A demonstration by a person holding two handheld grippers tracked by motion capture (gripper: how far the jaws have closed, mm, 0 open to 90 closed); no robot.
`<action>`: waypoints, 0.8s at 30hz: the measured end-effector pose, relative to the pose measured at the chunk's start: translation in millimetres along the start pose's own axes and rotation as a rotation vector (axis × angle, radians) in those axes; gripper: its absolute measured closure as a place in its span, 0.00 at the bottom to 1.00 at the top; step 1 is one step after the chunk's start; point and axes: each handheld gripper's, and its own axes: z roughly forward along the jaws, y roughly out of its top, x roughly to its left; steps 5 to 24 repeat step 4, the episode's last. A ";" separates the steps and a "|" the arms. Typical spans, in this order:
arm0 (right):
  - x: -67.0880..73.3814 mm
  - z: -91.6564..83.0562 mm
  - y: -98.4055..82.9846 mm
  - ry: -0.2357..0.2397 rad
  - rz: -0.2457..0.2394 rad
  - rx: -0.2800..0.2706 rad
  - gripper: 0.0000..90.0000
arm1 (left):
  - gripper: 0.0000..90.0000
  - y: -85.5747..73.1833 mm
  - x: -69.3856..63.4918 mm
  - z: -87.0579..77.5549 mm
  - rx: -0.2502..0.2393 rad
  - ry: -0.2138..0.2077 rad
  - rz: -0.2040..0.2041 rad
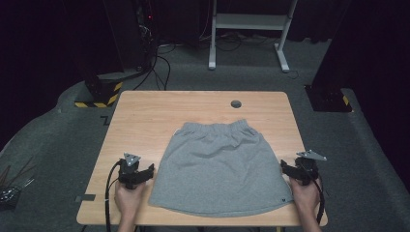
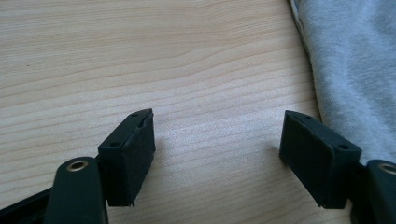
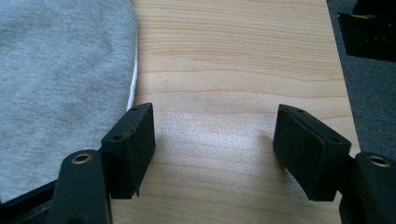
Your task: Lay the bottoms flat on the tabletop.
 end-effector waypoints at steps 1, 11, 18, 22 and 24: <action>0.0 0.0 0.0 0.000 0.000 0.000 0.33 | 0.30 0.0 -0.1 0.0 -0.001 0.001 -0.001; 0.1 0.1 0.0 0.003 -0.005 0.002 0.31 | 0.30 -0.1 0.0 0.0 -0.001 -0.001 -0.002; 0.1 0.1 0.0 0.003 -0.005 0.002 0.31 | 0.30 -0.1 0.0 0.0 -0.001 -0.001 -0.002; 0.1 0.1 0.0 0.003 -0.005 0.002 0.31 | 0.30 -0.1 0.0 0.0 -0.001 -0.001 -0.002; 0.1 0.1 0.0 0.003 -0.005 0.002 0.31 | 0.30 -0.1 0.0 0.0 -0.001 -0.001 -0.002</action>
